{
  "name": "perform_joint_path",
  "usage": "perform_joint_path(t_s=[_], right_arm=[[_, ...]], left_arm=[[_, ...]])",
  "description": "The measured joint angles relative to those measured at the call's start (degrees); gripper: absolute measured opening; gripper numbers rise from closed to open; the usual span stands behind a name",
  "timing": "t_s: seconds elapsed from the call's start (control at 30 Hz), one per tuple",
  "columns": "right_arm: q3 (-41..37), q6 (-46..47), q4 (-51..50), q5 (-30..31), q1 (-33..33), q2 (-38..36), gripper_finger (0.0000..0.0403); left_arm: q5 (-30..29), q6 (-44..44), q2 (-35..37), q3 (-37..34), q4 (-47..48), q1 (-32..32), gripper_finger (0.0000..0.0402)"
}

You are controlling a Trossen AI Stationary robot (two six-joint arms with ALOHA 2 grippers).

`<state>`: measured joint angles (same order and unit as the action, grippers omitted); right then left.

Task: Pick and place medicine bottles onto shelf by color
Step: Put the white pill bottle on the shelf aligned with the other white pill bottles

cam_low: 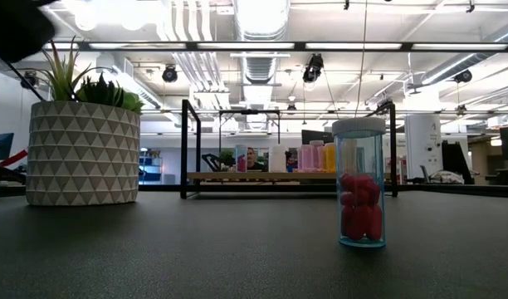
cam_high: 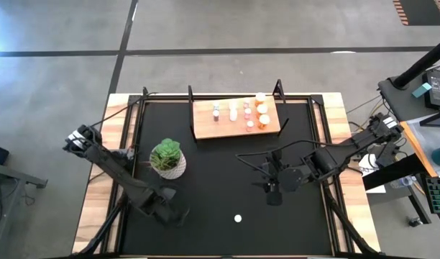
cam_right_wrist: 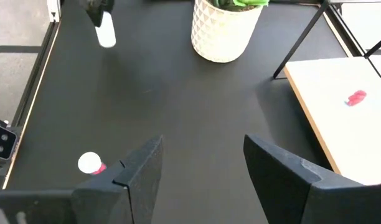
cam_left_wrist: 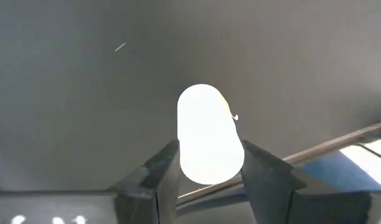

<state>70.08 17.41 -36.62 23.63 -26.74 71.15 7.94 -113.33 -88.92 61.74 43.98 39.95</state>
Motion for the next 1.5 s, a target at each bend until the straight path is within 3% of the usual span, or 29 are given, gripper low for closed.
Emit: perform_joint_path(t_s=[0.3, 0.53, 1.17, 1.5], right_arm=[[0.00, 1.10, -0.57, 0.00, 0.00, -2.27, 0.0215], [0.00, 2.40, -1.18, 0.00, 0.00, -3.23, 0.0215], [0.00, 6.17, -3.62, 0.53, 0.02, -3.26, 0.0215], [0.00, 12.74, -3.81, 0.48, 0.00, -3.26, 0.0215]], left_arm=[[-0.60, 18.74, -0.13, 5.68, 0.22, -12.62, 0.0132], [-0.70, 36.19, -5.47, 11.28, 0.93, -21.88, 0.0129], [-0.08, 79.13, -22.23, 28.94, 10.15, -34.19, 0.0128], [-3.90, 86.76, -26.56, 33.38, 19.19, -40.88, 0.0128]])
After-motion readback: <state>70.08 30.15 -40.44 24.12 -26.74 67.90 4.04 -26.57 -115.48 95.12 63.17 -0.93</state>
